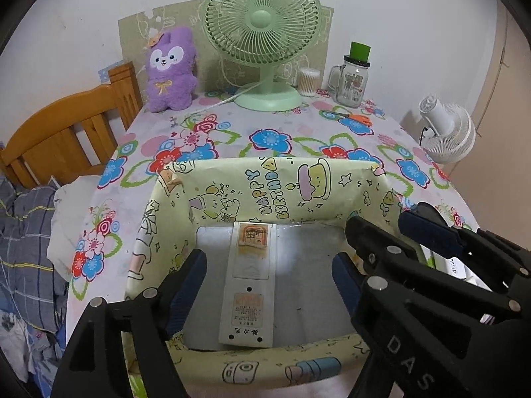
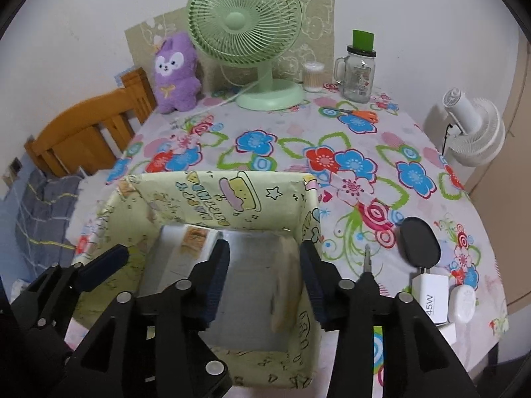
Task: Organize rigid objects
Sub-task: 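Lower the power bank into the box and open left while right releases the disc, then move left gripper to the white wall charger while right moves to the white puck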
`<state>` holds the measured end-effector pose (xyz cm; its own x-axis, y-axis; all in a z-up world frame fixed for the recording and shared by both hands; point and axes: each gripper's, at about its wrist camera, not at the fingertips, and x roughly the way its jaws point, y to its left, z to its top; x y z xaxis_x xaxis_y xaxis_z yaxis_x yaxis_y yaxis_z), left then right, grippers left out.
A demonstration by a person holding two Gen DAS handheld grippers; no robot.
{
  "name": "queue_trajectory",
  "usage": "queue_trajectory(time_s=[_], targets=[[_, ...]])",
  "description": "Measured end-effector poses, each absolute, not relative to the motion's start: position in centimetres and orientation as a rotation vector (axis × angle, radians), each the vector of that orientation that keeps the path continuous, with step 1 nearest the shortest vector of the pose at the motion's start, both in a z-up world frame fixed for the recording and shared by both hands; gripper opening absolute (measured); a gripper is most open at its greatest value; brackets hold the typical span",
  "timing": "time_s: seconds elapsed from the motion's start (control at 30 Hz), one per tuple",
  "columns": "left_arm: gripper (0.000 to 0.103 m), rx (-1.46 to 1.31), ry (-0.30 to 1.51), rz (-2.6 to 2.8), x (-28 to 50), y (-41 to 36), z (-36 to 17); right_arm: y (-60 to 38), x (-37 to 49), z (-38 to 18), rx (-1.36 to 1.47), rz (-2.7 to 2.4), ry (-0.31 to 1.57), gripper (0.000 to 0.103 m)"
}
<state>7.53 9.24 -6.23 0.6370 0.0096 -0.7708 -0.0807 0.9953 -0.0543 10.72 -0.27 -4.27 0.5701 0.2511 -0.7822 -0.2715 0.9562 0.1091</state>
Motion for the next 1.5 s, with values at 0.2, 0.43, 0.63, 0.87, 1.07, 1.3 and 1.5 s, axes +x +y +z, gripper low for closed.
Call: queue_trajectory(time_s=[0.2, 0.43, 0.63, 0.87, 1.07, 1.3, 1.5], targets=[[0.083, -0.081, 0.864, 0.061, 6.7, 8.6, -5.5, -0.7, 9.8, -3.2, -0.054, 0.269, 0.884, 0.073], [0.084, -0.069, 0.849, 0.057, 6.1, 7.5, -4.6, -2.0, 9.1, -2.3, -0.043, 0.263, 0.868, 0.078], [0.086, -0.059, 0.832, 0.060, 5.4, 6.6, -3.8, -2.9, 8.5, -1.5, -0.045, 0.261, 0.851, 0.080], [0.091, -0.049, 0.808, 0.065, 4.6, 5.5, -2.8, -4.0, 7.8, -0.5, -0.050, 0.257, 0.822, 0.085], [0.095, -0.047, 0.799, 0.051, 4.3, 4.4, -2.3, -5.1, 7.3, 0.1, -0.054, 0.252, 0.808, 0.088], [0.100, -0.044, 0.785, 0.048, 4.0, 3.1, -1.8, -6.4, 7.0, 0.7, -0.063, 0.234, 0.784, 0.095], [0.101, -0.038, 0.773, 0.043, 4.0, 1.9, -1.3, -7.6, 6.9, 1.3, -0.070, 0.224, 0.764, 0.097]])
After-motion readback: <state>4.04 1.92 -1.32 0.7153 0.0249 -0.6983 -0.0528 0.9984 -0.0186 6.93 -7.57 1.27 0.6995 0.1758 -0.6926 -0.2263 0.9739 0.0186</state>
